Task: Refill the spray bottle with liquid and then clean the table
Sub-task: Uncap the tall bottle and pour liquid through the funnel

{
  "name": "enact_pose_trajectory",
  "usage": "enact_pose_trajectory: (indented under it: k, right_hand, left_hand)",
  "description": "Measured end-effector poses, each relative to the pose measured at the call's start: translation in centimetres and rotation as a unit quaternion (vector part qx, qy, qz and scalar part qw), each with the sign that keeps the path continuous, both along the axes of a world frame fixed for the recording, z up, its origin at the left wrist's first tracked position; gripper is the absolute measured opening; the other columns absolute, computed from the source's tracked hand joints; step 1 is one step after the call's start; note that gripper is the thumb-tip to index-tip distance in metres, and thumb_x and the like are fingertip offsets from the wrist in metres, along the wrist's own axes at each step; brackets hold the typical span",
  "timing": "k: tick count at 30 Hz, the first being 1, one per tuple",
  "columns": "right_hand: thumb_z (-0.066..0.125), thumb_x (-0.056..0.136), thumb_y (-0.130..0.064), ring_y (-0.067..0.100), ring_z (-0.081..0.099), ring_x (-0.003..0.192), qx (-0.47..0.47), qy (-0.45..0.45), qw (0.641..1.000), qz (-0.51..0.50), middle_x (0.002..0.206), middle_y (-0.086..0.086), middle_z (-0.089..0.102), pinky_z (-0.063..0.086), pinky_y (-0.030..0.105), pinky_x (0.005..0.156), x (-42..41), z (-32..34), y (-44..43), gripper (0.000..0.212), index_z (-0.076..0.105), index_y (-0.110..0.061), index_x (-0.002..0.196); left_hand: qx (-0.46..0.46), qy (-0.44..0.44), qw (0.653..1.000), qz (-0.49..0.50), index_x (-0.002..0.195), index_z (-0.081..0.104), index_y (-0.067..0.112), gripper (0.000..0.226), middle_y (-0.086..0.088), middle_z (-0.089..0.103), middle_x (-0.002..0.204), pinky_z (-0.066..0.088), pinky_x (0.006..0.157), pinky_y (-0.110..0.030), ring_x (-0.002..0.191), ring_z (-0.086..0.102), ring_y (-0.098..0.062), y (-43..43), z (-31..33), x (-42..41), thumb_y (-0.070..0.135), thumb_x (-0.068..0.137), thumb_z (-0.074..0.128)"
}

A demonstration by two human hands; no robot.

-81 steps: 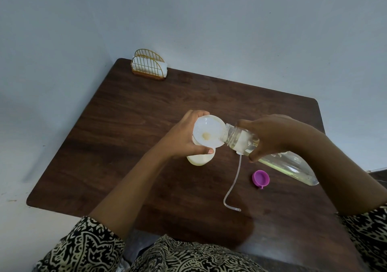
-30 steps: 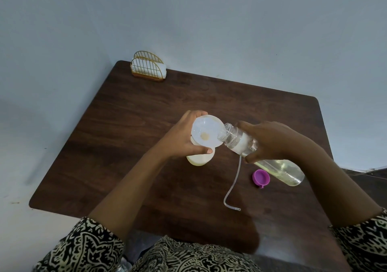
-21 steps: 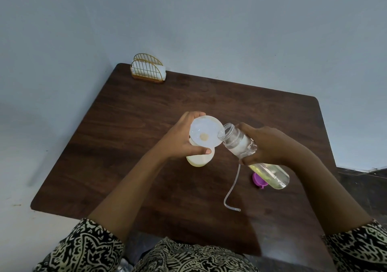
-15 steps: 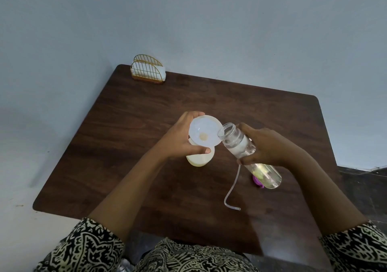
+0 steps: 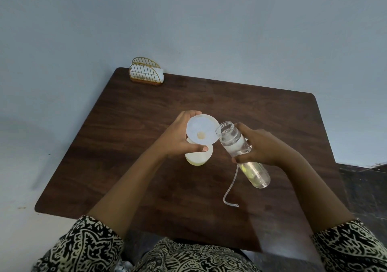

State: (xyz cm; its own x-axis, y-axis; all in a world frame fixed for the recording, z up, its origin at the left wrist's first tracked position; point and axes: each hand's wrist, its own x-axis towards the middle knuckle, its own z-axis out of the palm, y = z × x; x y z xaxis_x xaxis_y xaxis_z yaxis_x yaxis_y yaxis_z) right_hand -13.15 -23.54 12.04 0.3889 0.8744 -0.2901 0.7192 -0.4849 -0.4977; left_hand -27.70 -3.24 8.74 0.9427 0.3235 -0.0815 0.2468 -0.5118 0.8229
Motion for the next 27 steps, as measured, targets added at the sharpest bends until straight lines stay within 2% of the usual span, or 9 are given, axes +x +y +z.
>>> enact_pose_trajectory:
  k: [3,7,12,16,19,21,27]
  right_hand:
    - [0.076,0.067,-0.043,0.014,0.063,0.087,-0.017,-0.005,1.0,0.005,0.109,-0.008,0.064,0.053,0.028,0.079,0.1,0.4,0.1,0.071,0.037,-0.033,0.124]
    - [0.074,0.064,-0.05,0.017,0.061,0.084,-0.071,-0.074,0.994,0.029,0.102,-0.006,0.066,0.053,0.038,0.079,0.4,1.7,0.4,0.075,0.036,-0.034,0.127]
    - [0.075,0.069,-0.048,0.015,0.057,0.085,-0.134,-0.13,0.979,0.076,0.104,-0.008,0.064,0.05,0.033,0.076,0.4,3.8,1.4,0.078,0.033,-0.031,0.133]
    - [0.073,0.071,-0.049,0.009,0.05,0.075,-0.175,-0.166,0.965,0.103,0.093,-0.012,0.056,0.041,0.026,0.066,0.2,5.1,2.4,0.077,0.032,-0.032,0.134]
    - [0.073,0.071,-0.05,0.013,0.053,0.08,-0.194,-0.184,0.956,0.119,0.106,-0.008,0.063,0.044,0.028,0.071,0.4,5.6,2.9,0.078,0.031,-0.033,0.135]
    - [0.073,0.07,-0.05,0.013,0.054,0.081,-0.203,-0.191,0.952,0.125,0.108,-0.009,0.063,0.042,0.028,0.069,0.4,5.9,3.2,0.079,0.031,-0.033,0.135]
    - [0.073,0.07,-0.049,0.012,0.052,0.081,-0.224,-0.2,0.944,0.139,0.089,-0.013,0.053,0.037,0.027,0.064,0.1,6.9,3.7,0.071,0.037,-0.034,0.129]
  left_hand:
    - [0.001,0.001,1.0,0.0,0.134,0.034,0.03,0.088,0.014,0.036,0.129,0.043,0.084,-0.017,0.117,0.041,-0.008,0.0,-0.1,0.0,0.03,0.064,0.087]
    - [0.001,0.0,1.0,-0.002,0.134,0.034,0.03,0.087,0.013,0.036,0.13,0.046,0.089,-0.024,0.118,0.041,-0.008,-0.1,-0.1,0.1,0.03,0.064,0.087]
    - [0.006,0.005,1.0,0.0,0.134,0.033,0.031,0.088,0.008,0.037,0.137,0.044,0.09,-0.023,0.118,0.041,-0.008,-0.1,-0.2,0.1,0.03,0.065,0.087]
    - [0.001,0.002,1.0,0.0,0.134,0.033,0.031,0.087,0.008,0.038,0.136,0.044,0.091,-0.024,0.118,0.041,-0.008,-0.1,-0.2,0.1,0.029,0.065,0.087]
    - [0.002,0.001,1.0,0.0,0.133,0.032,0.033,0.087,0.008,0.038,0.137,0.042,0.091,-0.023,0.118,0.041,-0.008,0.0,-0.4,0.2,0.031,0.065,0.087]
    - [0.009,0.002,1.0,0.0,0.135,0.032,0.032,0.089,0.008,0.038,0.137,0.04,0.089,-0.021,0.117,0.041,-0.007,0.0,-0.5,0.2,0.032,0.065,0.087]
    - [0.009,0.0,1.0,-0.003,0.135,0.032,0.031,0.089,0.007,0.039,0.136,0.043,0.094,-0.026,0.118,0.042,-0.009,0.0,-0.6,0.2,0.033,0.065,0.087]
